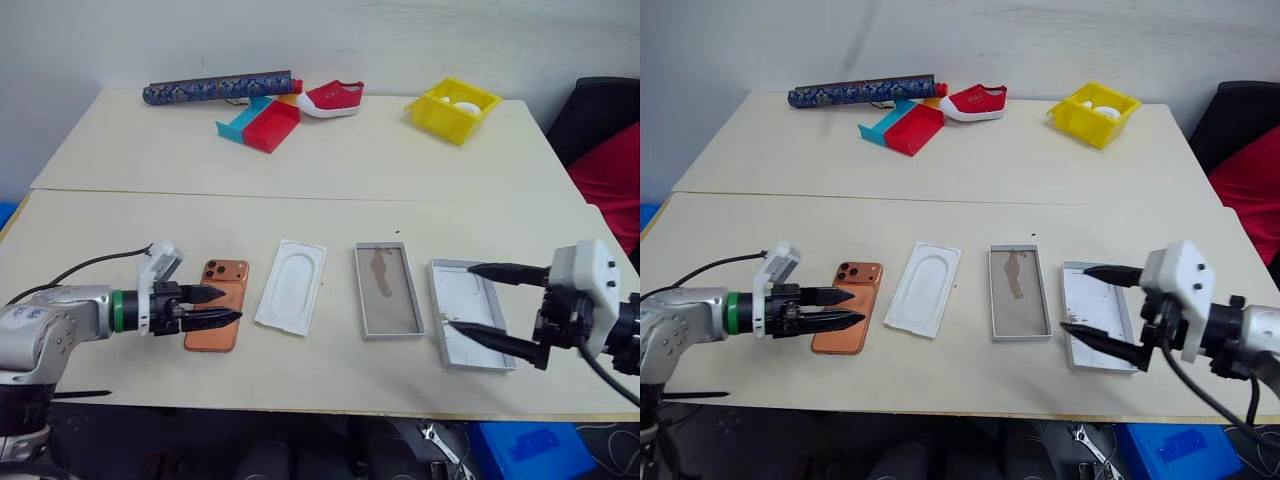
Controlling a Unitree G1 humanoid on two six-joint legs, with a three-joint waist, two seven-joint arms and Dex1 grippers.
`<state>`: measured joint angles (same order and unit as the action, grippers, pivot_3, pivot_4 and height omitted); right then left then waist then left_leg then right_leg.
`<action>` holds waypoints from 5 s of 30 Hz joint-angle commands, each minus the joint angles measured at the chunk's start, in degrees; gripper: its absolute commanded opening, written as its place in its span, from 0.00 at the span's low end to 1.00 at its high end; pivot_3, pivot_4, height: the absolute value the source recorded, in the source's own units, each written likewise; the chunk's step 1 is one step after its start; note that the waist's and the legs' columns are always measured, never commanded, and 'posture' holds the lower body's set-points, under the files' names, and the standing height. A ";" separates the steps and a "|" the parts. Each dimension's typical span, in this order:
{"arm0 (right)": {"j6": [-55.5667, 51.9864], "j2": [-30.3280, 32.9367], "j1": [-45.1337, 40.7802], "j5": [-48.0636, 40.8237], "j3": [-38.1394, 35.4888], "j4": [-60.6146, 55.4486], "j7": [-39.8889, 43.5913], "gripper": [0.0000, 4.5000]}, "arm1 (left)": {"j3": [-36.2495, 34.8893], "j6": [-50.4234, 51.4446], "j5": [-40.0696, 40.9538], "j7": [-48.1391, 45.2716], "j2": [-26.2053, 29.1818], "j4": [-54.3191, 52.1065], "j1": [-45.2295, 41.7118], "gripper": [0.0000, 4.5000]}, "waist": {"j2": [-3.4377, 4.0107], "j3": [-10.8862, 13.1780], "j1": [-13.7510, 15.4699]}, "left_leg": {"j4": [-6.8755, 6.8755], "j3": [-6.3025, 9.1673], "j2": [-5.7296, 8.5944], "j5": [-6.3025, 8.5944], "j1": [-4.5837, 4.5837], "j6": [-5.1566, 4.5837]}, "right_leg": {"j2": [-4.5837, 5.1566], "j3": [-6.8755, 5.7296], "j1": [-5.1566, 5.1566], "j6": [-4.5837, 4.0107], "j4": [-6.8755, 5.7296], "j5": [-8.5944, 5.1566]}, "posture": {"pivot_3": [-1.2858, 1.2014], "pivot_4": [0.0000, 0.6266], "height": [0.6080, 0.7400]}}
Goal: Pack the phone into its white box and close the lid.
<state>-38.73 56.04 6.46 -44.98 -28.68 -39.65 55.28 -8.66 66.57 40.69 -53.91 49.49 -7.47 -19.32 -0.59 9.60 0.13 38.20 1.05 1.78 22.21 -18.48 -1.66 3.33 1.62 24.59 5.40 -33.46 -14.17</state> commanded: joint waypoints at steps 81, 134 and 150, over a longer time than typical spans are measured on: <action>26.64 -6.27 -12.49 33.44 40.58 16.66 6.22 0.00 | 1.67 25.93 24.80 19.70 -14.07 5.63 -11.42 0.00 | -0.61 -0.01 0.18 | 0.89 0.41 0.37 -0.63 -0.84 0.67 | 0.45 -0.83 0.75 0.07 -0.59 0.03 | 0.52 0.24 1.00; 1.12 -5.22 16.21 1.79 -5.24 -10.33 -3.86 1.00 | 8.40 25.93 13.65 36.34 -39.28 22.06 -24.97 0.34 | -0.62 -0.03 1.48 | 0.94 1.31 0.60 -0.79 -0.69 0.88 | 0.69 -1.61 0.03 0.08 -0.39 0.04 | 0.52 0.24 1.00; 1.17 -1.17 0.03 6.98 8.97 -1.96 -5.60 1.00 | 9.04 14.14 17.42 15.78 -23.97 4.10 -24.51 0.99 | -0.27 0.18 1.62 | 0.91 1.58 0.65 -0.85 -0.76 0.92 | 0.81 -1.86 -0.01 0.03 -0.31 0.01 | 0.52 0.24 1.00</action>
<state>-37.67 53.96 7.16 -38.20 -20.08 -41.74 49.72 1.78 83.16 57.98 -35.75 25.32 -1.94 -42.88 -0.86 9.78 1.74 39.11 2.64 2.44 21.36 -19.25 -0.75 4.16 -0.25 24.58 5.43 -33.76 -14.16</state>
